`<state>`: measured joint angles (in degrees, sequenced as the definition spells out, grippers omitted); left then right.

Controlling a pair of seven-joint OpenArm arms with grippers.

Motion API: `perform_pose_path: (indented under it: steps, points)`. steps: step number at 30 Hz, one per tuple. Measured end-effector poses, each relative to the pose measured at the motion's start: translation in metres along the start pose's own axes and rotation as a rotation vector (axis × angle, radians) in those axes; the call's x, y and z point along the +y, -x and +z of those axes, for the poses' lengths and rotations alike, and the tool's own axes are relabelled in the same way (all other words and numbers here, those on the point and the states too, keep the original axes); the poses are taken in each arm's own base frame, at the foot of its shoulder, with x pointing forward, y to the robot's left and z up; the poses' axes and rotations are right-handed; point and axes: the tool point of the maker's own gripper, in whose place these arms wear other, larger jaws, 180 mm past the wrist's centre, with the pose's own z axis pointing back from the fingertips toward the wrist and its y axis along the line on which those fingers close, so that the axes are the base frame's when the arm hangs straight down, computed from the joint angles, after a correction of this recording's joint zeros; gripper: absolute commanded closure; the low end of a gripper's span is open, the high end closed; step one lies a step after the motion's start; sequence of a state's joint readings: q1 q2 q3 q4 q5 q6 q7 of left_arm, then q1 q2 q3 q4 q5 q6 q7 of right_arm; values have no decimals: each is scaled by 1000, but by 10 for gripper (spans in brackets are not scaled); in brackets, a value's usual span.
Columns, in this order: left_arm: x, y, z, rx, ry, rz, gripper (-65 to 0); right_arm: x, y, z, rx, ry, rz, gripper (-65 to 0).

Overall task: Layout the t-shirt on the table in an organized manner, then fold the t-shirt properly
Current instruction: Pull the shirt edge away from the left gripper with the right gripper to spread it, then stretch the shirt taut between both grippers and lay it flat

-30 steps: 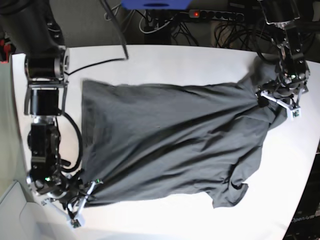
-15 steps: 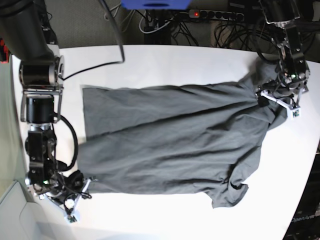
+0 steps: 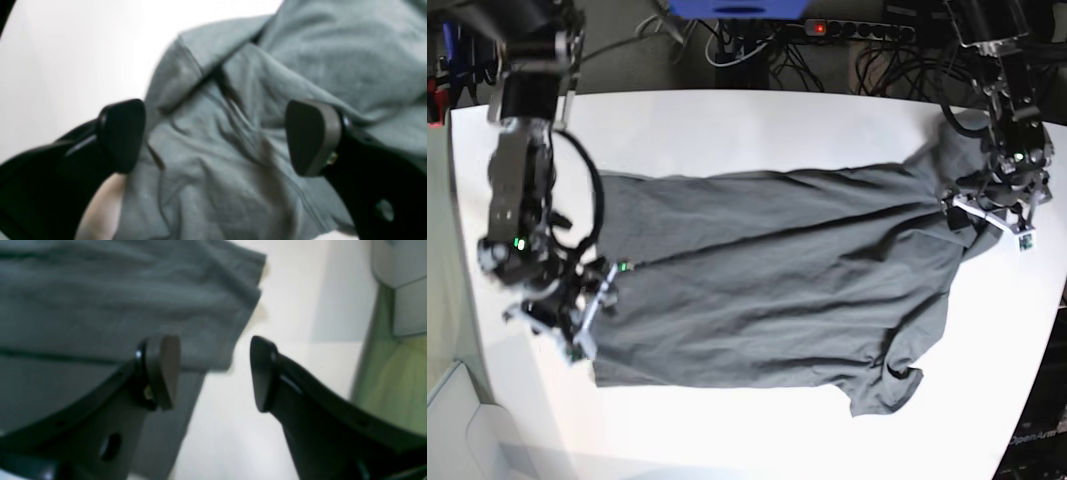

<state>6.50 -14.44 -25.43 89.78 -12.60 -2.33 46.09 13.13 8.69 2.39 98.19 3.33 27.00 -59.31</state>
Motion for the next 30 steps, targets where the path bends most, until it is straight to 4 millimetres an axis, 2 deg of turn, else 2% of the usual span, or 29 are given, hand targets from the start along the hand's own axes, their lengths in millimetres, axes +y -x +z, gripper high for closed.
perform_pose_path:
  steps: [4,9,11,13,18,21,30]
  points:
    - [-3,6,2,57,6,-2,-650,25,40,11,67,-32,-1,-320]
    - [-8,-2,4,85,15,4,-650,41,74,18,125,-57,-2,-319]
    - [-11,-5,7,88,25,-1,-650,45,96,22,170,-70,-24,-319]
    - [-11,-4,11,95,28,-11,-650,40,111,25,208,-51,-38,-319]
    - [-16,-22,20,39,36,-23,-650,38,125,29,219,-46,-64,-319]
    - [-17,-22,21,39,36,-25,-650,38,139,33,259,-40,-69,-318]
    - [-11,-18,22,47,25,-10,-650,41,136,31,246,-51,-78,-318]
